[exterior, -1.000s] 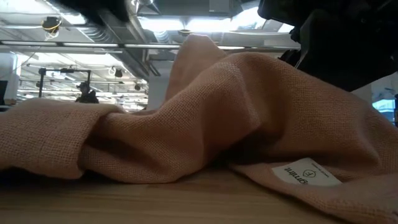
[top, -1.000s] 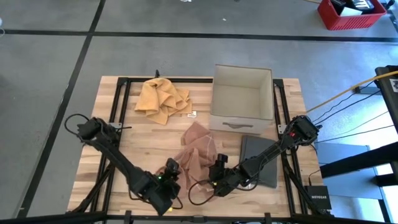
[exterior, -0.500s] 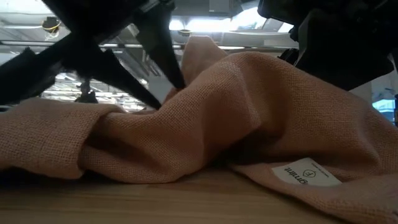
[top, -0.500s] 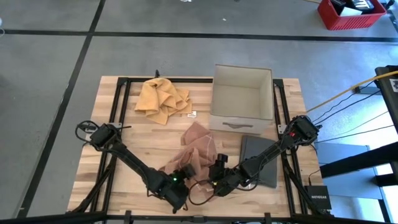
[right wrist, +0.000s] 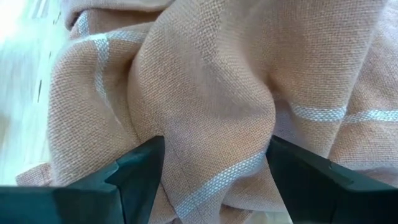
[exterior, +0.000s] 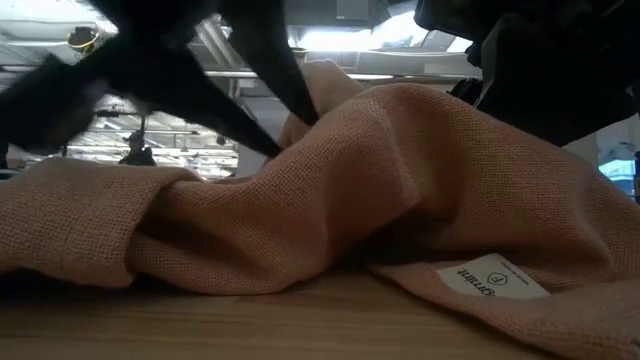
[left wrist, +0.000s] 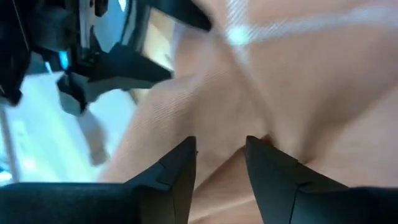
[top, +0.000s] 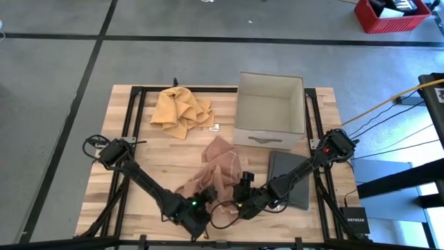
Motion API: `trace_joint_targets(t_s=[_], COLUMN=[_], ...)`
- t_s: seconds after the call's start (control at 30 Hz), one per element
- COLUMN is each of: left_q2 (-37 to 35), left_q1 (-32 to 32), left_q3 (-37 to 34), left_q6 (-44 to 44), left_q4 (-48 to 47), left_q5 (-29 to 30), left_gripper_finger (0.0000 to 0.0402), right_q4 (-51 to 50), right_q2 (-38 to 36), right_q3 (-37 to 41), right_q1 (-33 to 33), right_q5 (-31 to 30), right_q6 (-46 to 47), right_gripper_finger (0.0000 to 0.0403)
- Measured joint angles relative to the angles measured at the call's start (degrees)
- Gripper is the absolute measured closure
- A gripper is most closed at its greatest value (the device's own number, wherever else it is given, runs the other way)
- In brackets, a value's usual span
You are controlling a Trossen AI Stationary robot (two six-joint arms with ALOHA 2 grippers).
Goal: Fold towel
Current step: Fold the light orange towel
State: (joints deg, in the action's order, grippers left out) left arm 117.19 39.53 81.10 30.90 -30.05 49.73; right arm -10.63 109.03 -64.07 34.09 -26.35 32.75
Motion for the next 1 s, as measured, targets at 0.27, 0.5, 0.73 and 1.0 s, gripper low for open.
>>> trace_joint_targets(t_s=[0.27,0.5,0.73,1.0], left_q2=[-0.04,-0.04,-4.15,-17.28], left_q1=[-2.74,-8.53,-11.78,-11.89], left_q3=[-0.15,-0.15,-3.99,-22.15], left_q6=[-35.52,-43.21,-48.99,-53.72], left_q4=[-9.21,-3.68,-2.88,22.55], left_q5=[-10.09,-22.46,-24.85,-26.72], left_gripper_finger=[0.0271,0.0271,0.0271,0.0271], right_q4=[0.04,0.04,0.04,0.06], right_q2=[0.0,0.0,0.0,0.0], right_q3=[0.0,0.0,0.01,0.02], right_q1=[0.0,0.02,0.02,0.04], right_q5=[0.02,-0.03,0.55,1.51], right_q6=[0.0,-0.02,0.09,0.2], right_gripper_finger=[0.0121,0.0121,0.0121,0.0121])
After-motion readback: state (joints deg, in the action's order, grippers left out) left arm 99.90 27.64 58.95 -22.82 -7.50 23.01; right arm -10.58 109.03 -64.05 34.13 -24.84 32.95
